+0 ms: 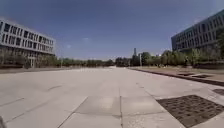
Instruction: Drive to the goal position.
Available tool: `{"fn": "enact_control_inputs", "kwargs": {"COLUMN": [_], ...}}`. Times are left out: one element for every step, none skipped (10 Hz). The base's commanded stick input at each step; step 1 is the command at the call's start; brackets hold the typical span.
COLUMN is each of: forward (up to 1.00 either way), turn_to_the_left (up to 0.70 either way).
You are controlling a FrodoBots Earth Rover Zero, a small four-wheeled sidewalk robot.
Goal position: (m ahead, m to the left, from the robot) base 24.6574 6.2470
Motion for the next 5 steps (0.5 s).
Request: {"fn": "enact_control_inputs", "kwargs": {"forward": [0.70,0.70,0.70,0.70,0.70], "turn_to_the_left": [0.01,0.01,0.01,0.01,0.01]}}
